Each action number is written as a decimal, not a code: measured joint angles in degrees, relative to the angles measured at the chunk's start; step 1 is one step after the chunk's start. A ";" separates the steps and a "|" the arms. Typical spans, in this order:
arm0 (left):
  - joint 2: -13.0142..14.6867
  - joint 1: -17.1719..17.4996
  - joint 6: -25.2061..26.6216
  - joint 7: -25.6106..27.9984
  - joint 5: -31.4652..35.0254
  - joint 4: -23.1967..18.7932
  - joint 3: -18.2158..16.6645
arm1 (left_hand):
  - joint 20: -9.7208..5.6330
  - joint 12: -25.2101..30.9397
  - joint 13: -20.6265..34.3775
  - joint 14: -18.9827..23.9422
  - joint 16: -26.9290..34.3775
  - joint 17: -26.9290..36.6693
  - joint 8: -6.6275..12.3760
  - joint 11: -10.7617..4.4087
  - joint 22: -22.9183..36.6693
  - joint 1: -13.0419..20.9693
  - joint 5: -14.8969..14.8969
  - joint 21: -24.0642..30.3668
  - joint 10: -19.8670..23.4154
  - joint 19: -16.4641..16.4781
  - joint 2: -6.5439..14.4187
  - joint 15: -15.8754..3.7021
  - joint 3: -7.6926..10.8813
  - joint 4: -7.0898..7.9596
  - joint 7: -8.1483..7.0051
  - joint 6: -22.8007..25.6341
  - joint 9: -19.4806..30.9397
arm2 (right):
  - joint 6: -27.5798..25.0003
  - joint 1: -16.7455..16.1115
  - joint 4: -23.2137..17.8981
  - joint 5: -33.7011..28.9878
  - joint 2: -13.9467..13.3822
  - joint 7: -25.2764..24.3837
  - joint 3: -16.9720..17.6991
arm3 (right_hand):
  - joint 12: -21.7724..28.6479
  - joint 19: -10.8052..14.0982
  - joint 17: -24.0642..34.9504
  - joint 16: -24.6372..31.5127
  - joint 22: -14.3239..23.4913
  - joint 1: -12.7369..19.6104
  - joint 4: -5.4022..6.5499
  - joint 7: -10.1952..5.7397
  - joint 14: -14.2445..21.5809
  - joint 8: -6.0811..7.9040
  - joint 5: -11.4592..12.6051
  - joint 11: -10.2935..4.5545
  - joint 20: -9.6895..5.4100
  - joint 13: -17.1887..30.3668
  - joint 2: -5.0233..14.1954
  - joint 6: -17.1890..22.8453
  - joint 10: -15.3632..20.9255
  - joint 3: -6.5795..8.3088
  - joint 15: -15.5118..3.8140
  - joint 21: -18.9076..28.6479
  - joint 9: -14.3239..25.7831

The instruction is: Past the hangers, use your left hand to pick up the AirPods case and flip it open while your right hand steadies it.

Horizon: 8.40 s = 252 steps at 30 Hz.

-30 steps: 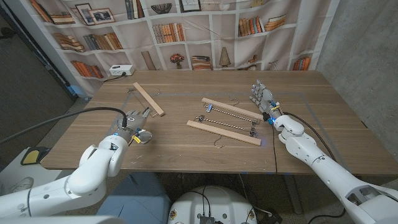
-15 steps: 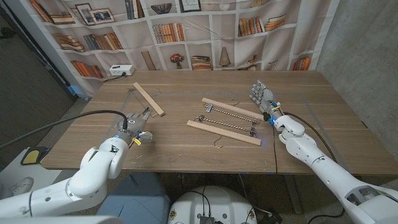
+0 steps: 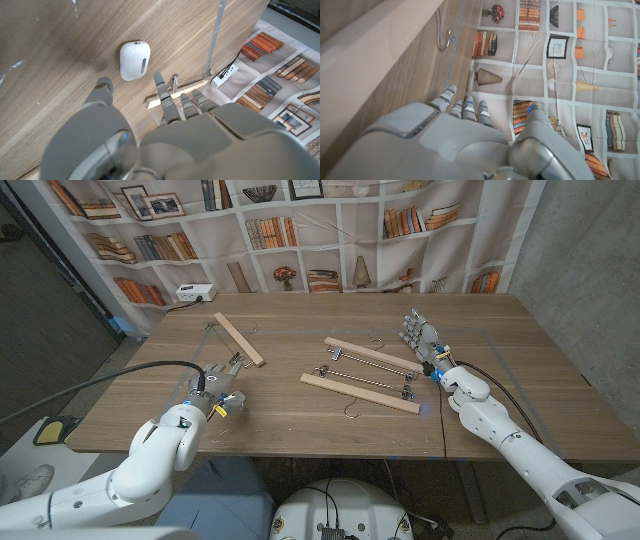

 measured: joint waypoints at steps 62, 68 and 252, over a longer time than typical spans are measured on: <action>-7.08 0.92 0.24 -0.86 7.76 5.04 0.29 | 0.29 -0.78 0.12 0.62 0.00 0.02 0.32 2.36 0.00 -0.45 -0.22 0.00 0.30 0.32 0.46 0.20 1.05 -0.10 2.64 2.64 0.00 | 0.12 -0.23 0.66 0.25 0.89 0.06 -0.27 | 0.00 -0.71 0.15 0.00 0.01 0.22 0.11 0.00 0.00 0.00 0.00 0.00 1.17 0.01 -0.22 0.00 0.00 -0.11 0.01 -0.46 0.00; -7.64 1.06 0.24 -0.82 8.13 5.25 0.29 | -0.21 -0.99 -0.18 0.93 0.00 -0.14 0.32 2.57 0.00 -0.68 -0.22 0.00 0.08 0.83 0.68 -0.12 1.33 -0.07 2.64 2.64 0.00 | -0.09 -0.27 0.36 0.25 0.70 0.05 -0.27 | 0.00 -0.71 0.15 0.00 0.01 0.22 0.18 0.00 0.00 0.00 0.00 0.00 1.17 0.02 -0.22 0.00 0.00 -0.18 0.01 -0.46 0.00; -15.68 5.53 -22.09 47.09 -17.53 8.80 -7.41 | -0.53 8.31 -2.87 17.04 0.89 0.93 0.78 -0.77 -0.14 25.32 0.23 0.28 6.24 8.90 3.69 -9.29 4.27 -1.34 0.49 12.37 0.00 | 1.70 -2.58 0.68 4.72 0.49 3.48 2.85 | 0.00 -1.55 0.13 0.00 0.02 -0.24 0.64 -0.30 0.00 0.00 0.00 -0.21 1.57 0.02 0.24 0.31 0.21 -0.64 0.01 -0.46 0.00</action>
